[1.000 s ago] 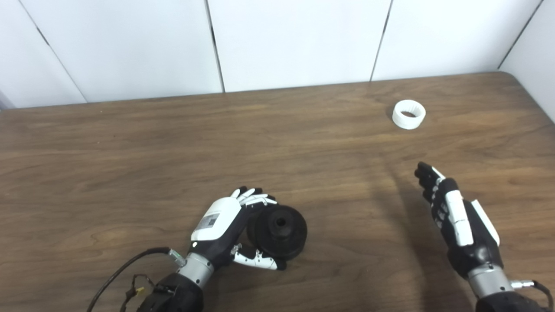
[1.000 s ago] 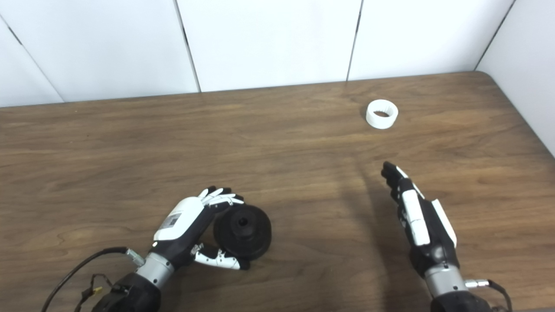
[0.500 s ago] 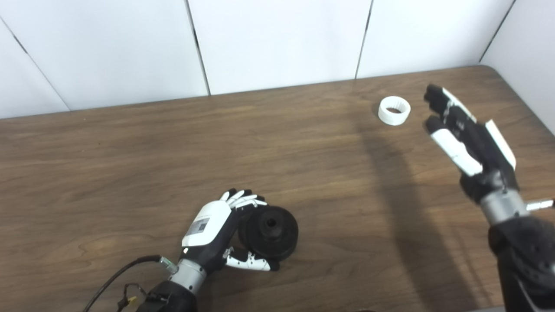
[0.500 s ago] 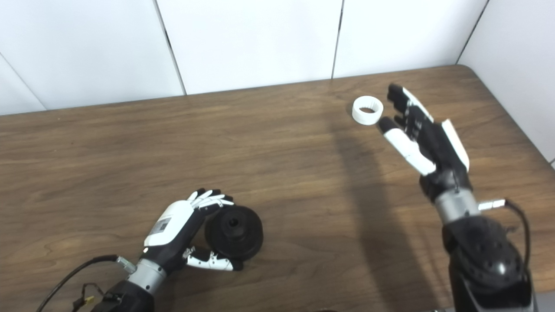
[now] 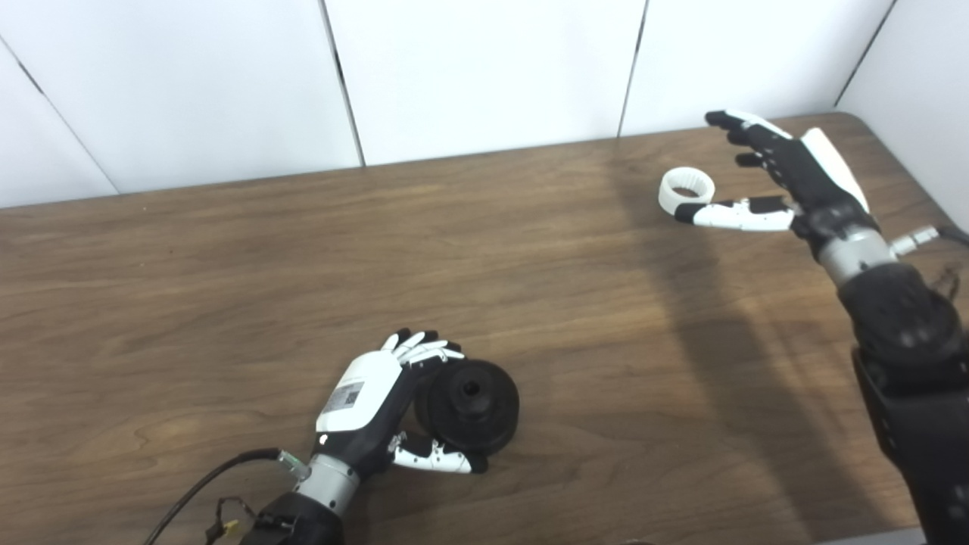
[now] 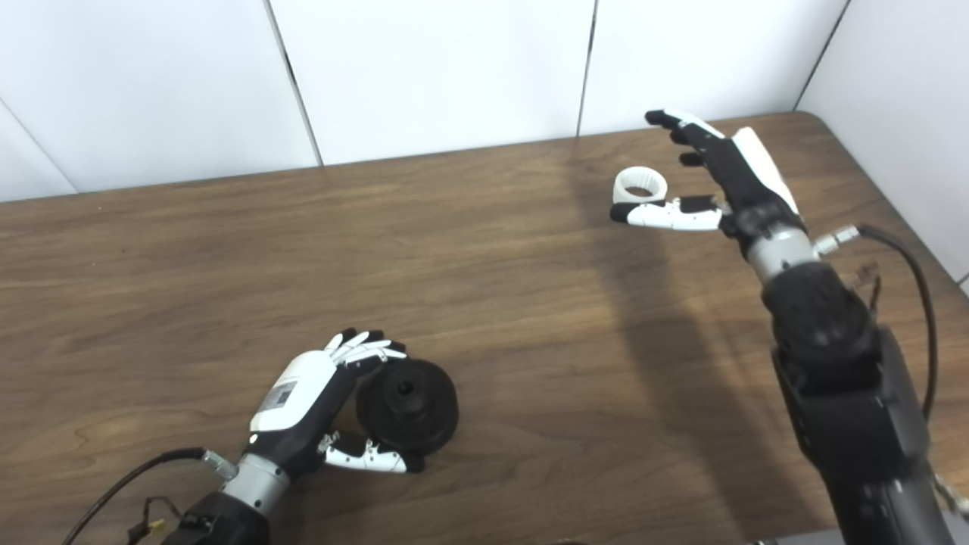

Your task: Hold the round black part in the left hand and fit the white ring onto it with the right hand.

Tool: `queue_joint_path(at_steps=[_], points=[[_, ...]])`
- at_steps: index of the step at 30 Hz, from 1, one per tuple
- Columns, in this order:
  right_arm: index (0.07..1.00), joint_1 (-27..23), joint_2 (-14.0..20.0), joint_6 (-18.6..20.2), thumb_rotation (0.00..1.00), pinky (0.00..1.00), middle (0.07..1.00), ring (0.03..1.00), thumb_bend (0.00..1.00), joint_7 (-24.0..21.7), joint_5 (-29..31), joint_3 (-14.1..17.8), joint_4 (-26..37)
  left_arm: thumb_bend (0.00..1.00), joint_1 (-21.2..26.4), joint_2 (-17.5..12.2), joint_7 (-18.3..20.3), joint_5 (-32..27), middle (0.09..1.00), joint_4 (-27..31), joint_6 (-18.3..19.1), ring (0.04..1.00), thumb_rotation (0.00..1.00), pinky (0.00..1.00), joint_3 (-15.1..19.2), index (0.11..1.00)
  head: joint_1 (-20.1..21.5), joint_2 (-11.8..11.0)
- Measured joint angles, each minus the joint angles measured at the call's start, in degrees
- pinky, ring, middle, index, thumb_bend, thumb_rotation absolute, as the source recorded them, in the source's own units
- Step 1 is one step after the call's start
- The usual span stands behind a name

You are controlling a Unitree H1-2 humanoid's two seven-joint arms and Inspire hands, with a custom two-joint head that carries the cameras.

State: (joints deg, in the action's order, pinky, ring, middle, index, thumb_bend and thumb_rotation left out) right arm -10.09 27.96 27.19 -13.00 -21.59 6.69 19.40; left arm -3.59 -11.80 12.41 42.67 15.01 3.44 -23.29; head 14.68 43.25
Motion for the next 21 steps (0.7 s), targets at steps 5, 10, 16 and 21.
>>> queue_joint_path(at_steps=[5, 10, 16, 21], points=[[0.844, -3.5, 1.7, 0.0, 0.25, 0.87, 0.900, 0.916, 0.88, -2.1, -6.3, -3.2, -6.6, 0.52, 0.0, -0.1, -0.1, 0.1, 0.853, 0.0, 0.0, 0.931, 0.06, 0.99, -0.2, 0.488, -0.2, -0.9], [0.839, -5.3, 2.2, 0.0, 0.25, 0.85, 0.903, 0.920, 0.89, -2.6, -8.4, -5.6, -11.8, 0.52, -0.1, -0.2, -0.4, -0.1, 0.854, 0.0, -0.1, 0.938, 0.06, 1.00, -0.2, 0.488, -0.2, -1.5], [0.832, -9.6, 1.7, -0.1, 0.24, 0.83, 0.882, 0.892, 0.88, -1.4, -8.9, -6.9, -19.2, 0.52, -0.5, -0.5, -1.1, 0.0, 0.855, -0.1, -0.9, 0.940, 0.06, 1.00, -0.2, 0.488, 0.0, -1.8], [0.855, -12.0, 1.7, -0.2, 0.27, 0.85, 0.905, 0.931, 0.87, -0.4, -9.6, -9.4, -23.0, 0.52, -0.6, -0.5, -1.3, -0.1, 0.850, -0.2, -1.2, 0.934, 0.06, 1.00, -0.2, 0.488, 0.3, -1.9]])
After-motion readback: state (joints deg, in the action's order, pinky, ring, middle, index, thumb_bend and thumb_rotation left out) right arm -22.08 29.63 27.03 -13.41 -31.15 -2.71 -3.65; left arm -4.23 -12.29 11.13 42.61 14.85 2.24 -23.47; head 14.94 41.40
